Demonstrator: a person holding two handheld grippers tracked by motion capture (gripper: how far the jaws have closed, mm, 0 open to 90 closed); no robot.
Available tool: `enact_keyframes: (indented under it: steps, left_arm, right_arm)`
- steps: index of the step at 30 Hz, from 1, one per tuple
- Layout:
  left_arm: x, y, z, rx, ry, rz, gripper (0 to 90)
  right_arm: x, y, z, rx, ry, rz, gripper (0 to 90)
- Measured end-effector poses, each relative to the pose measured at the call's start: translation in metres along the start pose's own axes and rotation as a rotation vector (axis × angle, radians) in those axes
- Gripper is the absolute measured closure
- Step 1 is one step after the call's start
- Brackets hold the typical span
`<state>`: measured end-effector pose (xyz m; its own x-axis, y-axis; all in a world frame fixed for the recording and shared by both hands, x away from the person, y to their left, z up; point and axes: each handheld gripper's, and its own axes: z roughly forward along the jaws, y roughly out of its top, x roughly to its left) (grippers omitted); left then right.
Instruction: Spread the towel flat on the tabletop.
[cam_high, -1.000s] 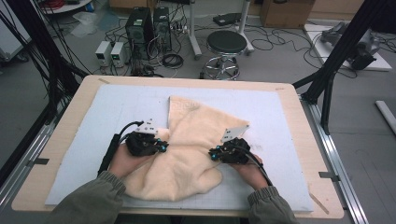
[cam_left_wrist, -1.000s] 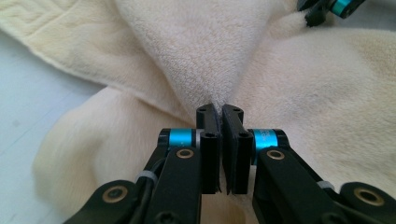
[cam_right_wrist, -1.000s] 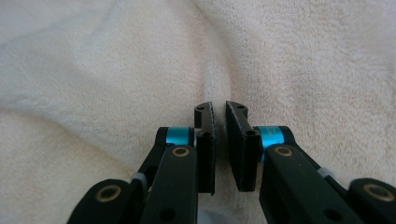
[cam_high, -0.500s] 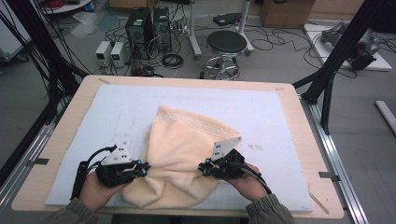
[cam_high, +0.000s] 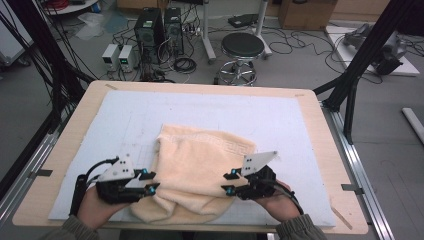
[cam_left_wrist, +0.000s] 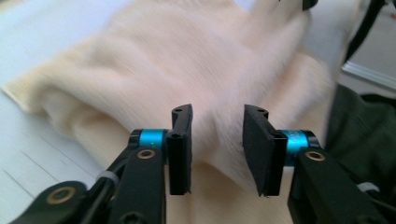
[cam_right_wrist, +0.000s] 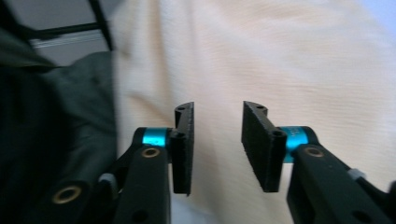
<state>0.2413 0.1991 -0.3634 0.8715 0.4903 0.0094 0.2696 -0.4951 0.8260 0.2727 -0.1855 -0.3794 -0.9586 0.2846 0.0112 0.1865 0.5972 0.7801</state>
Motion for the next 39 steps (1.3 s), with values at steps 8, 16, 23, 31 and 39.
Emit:
enact_keyframes:
  steps: [8, 16, 23, 31, 39]
  left_arm:
    - [0.063, 0.000, 0.057, 0.042, 0.011, -0.006, 52.2]
    - [0.065, -0.010, 0.092, 0.208, -0.016, -0.003, 76.9]
    - [0.051, -0.012, 0.069, 0.182, 0.031, -0.006, 82.8]
    - [0.031, -0.033, 0.031, 0.152, 0.031, -0.024, 83.7]
    - [0.011, -0.043, 0.009, 0.152, -0.003, -0.033, 82.4]
  right_arm:
    - [-0.052, -0.020, 0.016, 0.069, -0.116, 0.139, 50.5]
    - [-0.066, -0.037, 0.040, 0.153, -0.113, 0.167, 61.8]
    - [-0.067, -0.036, 0.041, 0.141, -0.065, 0.164, 82.4]
    - [-0.042, -0.023, 0.041, 0.136, 0.012, 0.099, 83.3]
    - [-0.016, -0.018, 0.033, 0.156, 0.065, 0.065, 77.0]
